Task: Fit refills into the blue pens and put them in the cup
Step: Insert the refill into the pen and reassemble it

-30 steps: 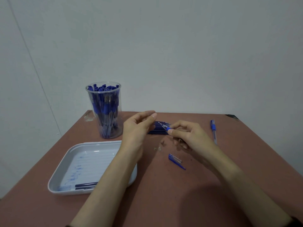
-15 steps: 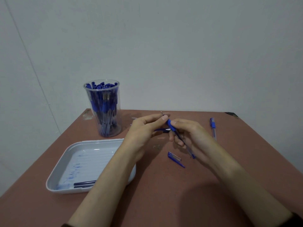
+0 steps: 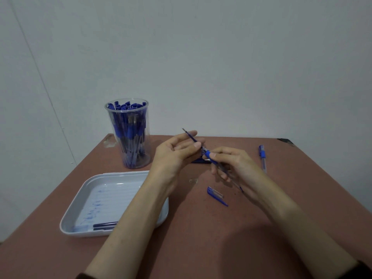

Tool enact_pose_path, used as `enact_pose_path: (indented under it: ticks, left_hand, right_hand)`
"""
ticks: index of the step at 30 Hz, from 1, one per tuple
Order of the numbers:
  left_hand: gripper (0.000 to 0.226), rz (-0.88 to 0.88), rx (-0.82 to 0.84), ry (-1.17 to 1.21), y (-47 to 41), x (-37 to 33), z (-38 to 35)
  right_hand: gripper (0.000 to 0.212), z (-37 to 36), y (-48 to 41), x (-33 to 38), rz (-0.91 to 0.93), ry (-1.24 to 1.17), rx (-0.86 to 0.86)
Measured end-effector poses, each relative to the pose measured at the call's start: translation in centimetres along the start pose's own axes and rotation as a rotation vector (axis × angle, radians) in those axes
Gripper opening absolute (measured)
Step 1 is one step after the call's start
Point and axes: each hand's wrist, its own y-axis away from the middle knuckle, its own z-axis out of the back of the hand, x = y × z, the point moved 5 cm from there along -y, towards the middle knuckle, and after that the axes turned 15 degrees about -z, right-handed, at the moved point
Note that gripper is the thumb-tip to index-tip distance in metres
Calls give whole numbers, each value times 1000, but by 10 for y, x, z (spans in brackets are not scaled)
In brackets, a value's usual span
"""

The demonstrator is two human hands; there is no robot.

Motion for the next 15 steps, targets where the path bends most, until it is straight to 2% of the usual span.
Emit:
enact_pose_path:
  ticks: [6,9,12,15]
  left_hand:
    - [22,-228,-251,126,-8,-21,16]
    - [19,-382,-311,105,-10,-34,24]
    - [19,-516,-262,-140,-7,-46,21]
    - [21,-611,-85,-552,-15,-51,5]
  right_hand:
    - [7,17,-2,-1,-5,109,-113]
    - [7,24,-2,-3,19,155,-187]
    - [10,28,-3,-1,61,155,-244]
    - [13,31,-3,3,102,131,-289]
